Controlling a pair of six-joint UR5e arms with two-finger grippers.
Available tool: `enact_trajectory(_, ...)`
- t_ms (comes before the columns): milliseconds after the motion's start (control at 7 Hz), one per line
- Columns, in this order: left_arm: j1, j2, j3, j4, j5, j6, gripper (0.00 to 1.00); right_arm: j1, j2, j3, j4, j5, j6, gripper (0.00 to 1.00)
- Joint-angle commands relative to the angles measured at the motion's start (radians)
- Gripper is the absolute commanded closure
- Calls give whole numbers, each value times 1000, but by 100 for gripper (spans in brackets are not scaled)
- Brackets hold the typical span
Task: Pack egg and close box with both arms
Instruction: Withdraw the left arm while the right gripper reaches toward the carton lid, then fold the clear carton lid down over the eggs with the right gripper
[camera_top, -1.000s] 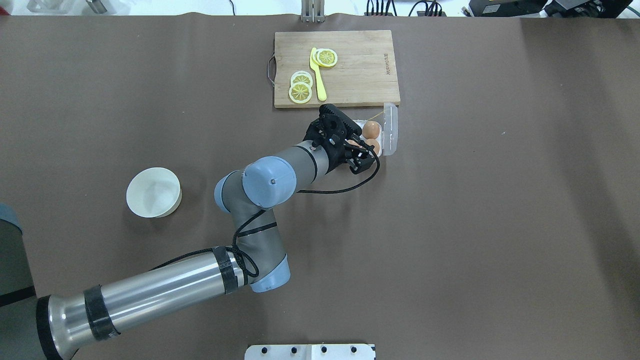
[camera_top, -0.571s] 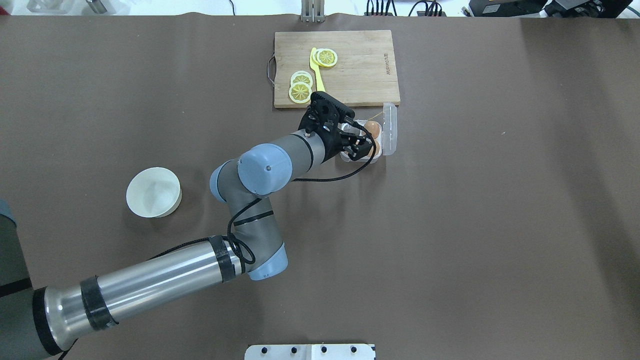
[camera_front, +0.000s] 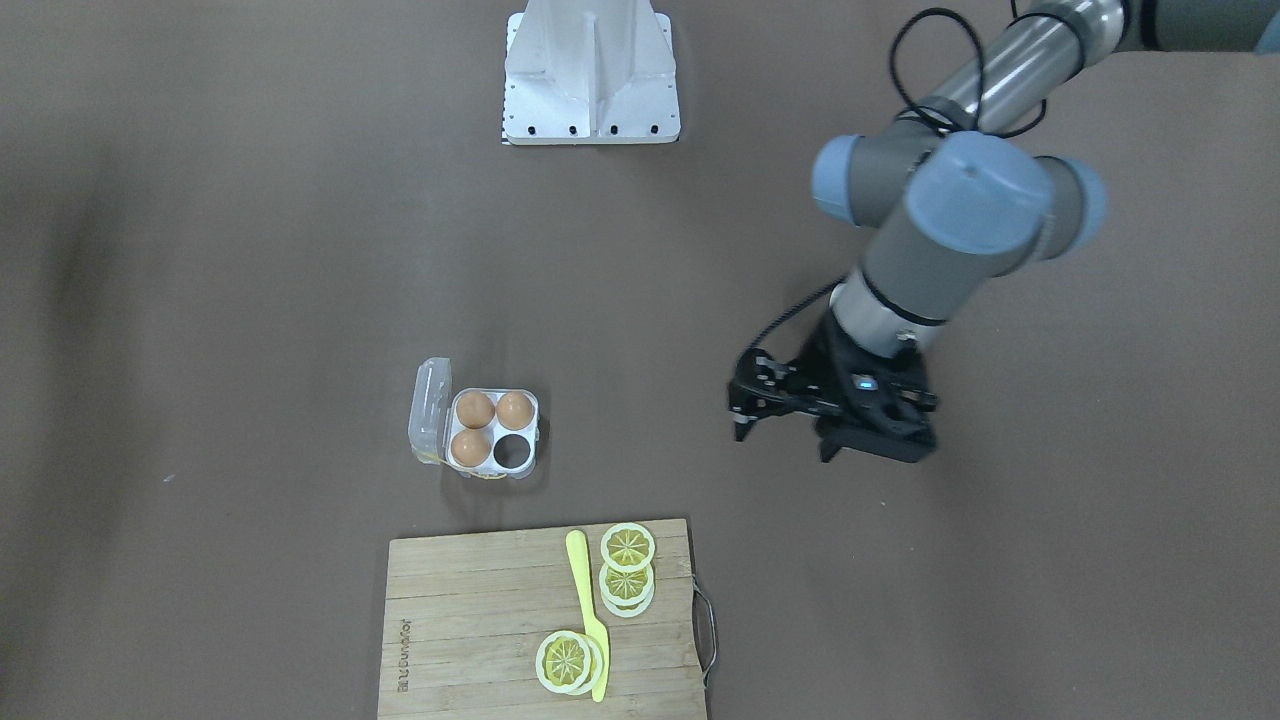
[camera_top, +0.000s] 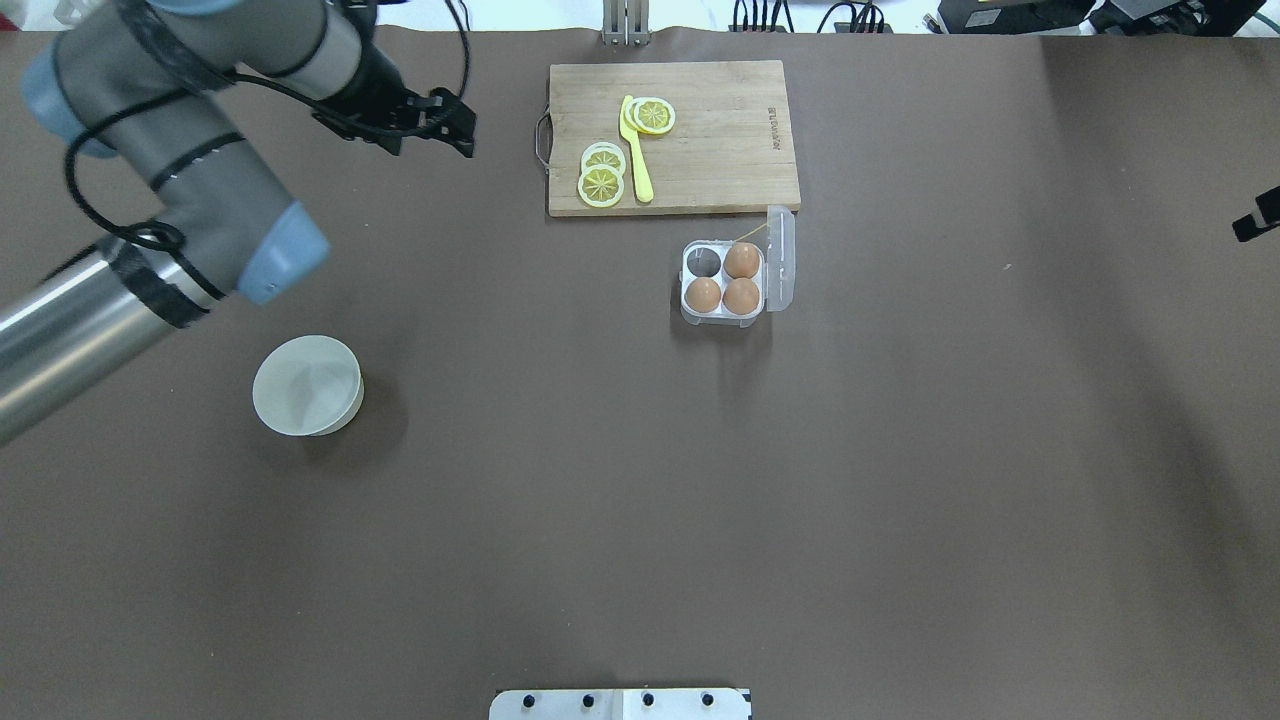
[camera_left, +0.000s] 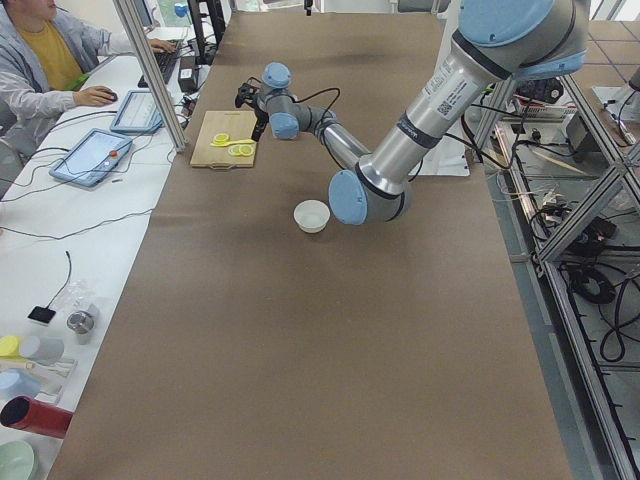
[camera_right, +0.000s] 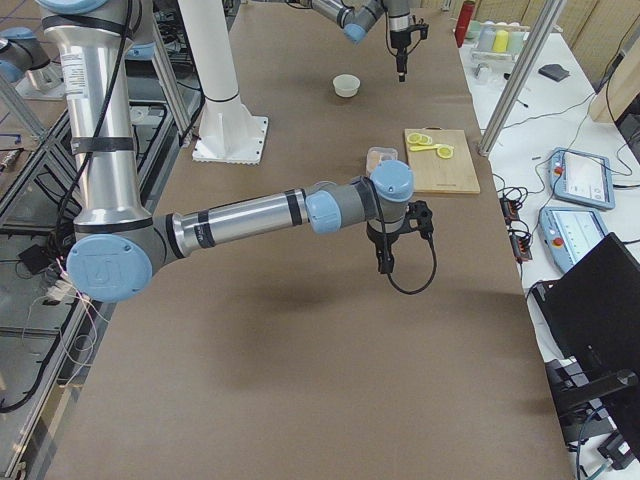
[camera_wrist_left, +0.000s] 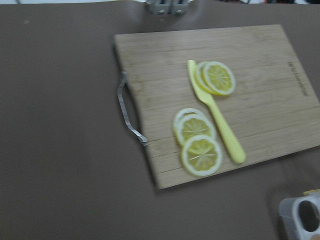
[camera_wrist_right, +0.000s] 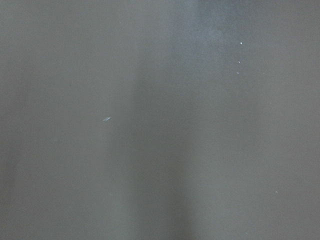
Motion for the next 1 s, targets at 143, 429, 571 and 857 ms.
enact_trajectory(143, -246, 131, -12, 238, -200, 370, 7, -266, 203, -2, 2, -133, 397, 14)
enact_trajectory(429, -388, 249, -12, 278, -310, 518, 12, -406, 267, -5, 1, -223, 526, 100)
enact_trajectory(571, -431, 300, -16, 267, -315, 538, 13, -437, 276, -19, 10, -226, 528, 100)
enact_trajectory(857, -483, 329, -10, 281, -303, 621, 10, -472, 319, -121, 143, -225, 620, 100)
